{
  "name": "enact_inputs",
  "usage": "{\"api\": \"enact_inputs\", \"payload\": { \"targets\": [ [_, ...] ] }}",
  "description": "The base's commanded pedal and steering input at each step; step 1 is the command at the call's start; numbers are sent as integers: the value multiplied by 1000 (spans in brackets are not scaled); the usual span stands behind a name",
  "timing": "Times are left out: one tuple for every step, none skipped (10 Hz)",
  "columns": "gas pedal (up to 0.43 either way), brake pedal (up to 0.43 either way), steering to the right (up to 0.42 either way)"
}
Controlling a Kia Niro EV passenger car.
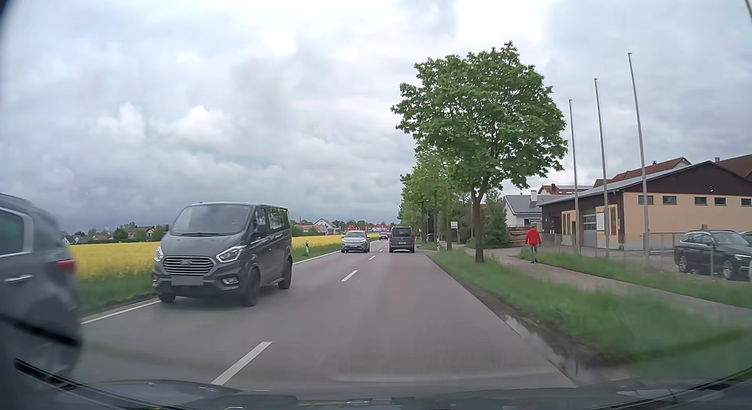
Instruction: Follow the waypoints while adhering to traffic rules and regulations
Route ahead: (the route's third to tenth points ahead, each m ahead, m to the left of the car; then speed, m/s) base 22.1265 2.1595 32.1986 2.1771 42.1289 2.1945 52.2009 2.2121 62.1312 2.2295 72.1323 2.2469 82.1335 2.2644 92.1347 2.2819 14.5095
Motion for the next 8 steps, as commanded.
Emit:
{"api": "enact_inputs", "payload": {
  "targets": [
    [8, 12, -3],
    [8, 12, -3],
    [8, 12, -3],
    [8, 12, -3],
    [8, 12, -3],
    [8, 12, -3],
    [8, 6, -3],
    [8, 12, -3]
  ]
}}
